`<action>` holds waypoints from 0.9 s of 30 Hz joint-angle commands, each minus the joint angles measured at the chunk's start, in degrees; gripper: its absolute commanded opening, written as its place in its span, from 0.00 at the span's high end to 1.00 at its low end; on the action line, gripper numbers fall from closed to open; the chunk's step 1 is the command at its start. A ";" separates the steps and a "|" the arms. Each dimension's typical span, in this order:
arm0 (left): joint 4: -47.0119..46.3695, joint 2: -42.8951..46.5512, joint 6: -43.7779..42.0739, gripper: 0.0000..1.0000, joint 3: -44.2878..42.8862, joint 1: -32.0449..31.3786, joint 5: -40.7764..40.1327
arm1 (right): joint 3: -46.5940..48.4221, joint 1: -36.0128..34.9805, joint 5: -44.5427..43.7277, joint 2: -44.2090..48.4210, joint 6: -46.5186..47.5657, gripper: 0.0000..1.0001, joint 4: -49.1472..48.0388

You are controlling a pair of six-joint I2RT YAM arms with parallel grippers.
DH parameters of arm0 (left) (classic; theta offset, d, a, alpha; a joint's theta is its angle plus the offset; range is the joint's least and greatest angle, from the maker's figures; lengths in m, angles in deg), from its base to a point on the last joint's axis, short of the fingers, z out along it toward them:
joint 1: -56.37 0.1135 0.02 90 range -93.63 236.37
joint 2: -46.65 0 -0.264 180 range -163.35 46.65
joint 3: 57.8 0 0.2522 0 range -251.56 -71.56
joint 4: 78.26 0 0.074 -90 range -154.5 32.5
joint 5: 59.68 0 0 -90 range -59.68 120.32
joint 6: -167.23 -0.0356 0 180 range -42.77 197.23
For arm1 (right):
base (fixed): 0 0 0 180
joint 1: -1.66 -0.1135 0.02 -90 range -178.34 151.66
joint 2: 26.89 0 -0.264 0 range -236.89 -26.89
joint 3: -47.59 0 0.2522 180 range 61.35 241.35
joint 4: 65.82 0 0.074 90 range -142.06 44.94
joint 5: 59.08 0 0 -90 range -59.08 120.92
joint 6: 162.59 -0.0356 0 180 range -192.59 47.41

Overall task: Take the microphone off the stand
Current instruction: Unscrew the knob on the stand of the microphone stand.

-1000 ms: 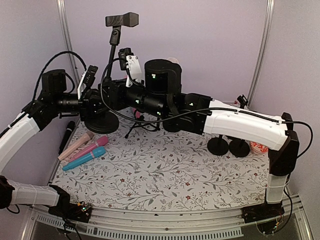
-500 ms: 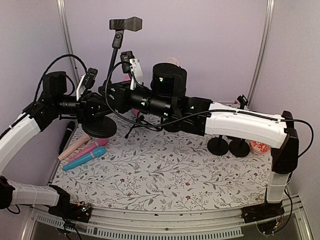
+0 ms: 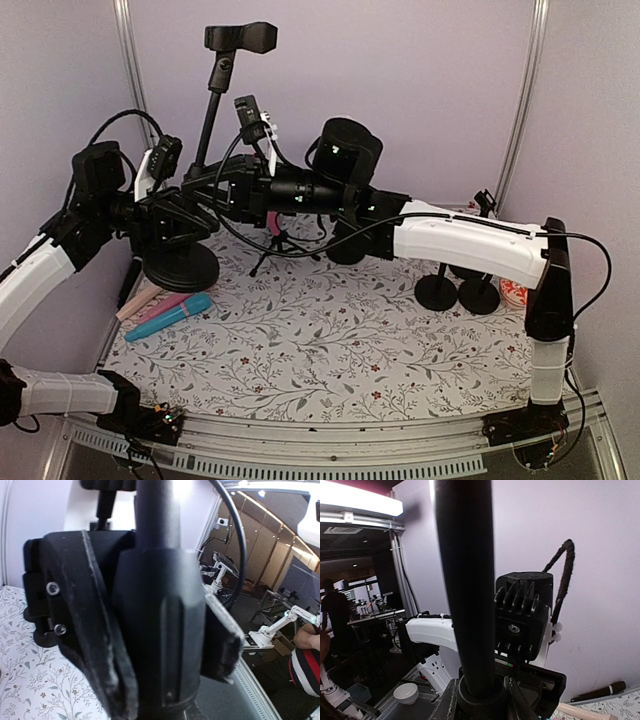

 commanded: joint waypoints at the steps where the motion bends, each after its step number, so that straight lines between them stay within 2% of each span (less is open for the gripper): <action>1: -2.30 -0.74 0.78 1.00 2.13 -2.12 6.25 | 8.38 -1.16 22.09 -3.56 -11.56 1.00 -18.94; 7: -2.38 -0.83 0.85 1.00 2.73 -2.65 7.00 | 17.24 -1.17 30.15 -9.77 -19.94 1.00 -24.79; 14: -2.87 -1.14 1.17 1.00 2.55 -2.84 7.55 | 18.79 -1.20 33.90 -10.99 -23.69 1.00 -26.82; 15: -3.47 -1.14 1.64 1.00 2.60 -2.85 7.51 | 18.52 -1.13 34.04 -10.91 -23.79 0.95 -26.63; 16: -4.14 -1.14 2.17 1.00 2.64 -2.81 7.40 | 18.10 -1.04 33.88 -10.69 -23.90 0.82 -26.43; 18: -5.61 -1.17 3.21 1.00 2.44 -2.65 6.83 | 15.60 -0.59 32.13 -9.66 -24.01 0.49 -26.26; 19: -6.18 -1.08 3.40 1.00 2.17 -2.30 6.37 | 13.53 -0.41 30.31 -8.62 -23.54 0.37 -25.84; 20: -6.66 -1.06 3.51 1.00 1.74 -1.98 5.97 | 10.52 -0.03 27.82 -6.95 -22.81 0.30 -24.46; 22: -7.02 -0.97 3.40 1.00 0.65 -1.16 4.86 | 4.00 0.42 20.97 -2.80 -19.05 0.23 -19.09; 24: -7.36 -0.69 3.20 1.00 -0.34 -0.42 3.69 | -2.39 0.56 10.47 2.05 -12.25 0.20 -11.16; 27: -7.60 -0.36 2.64 1.00 -1.15 0.12 0.74 | -8.80 0.48 -4.04 7.16 -6.01 0.17 -4.03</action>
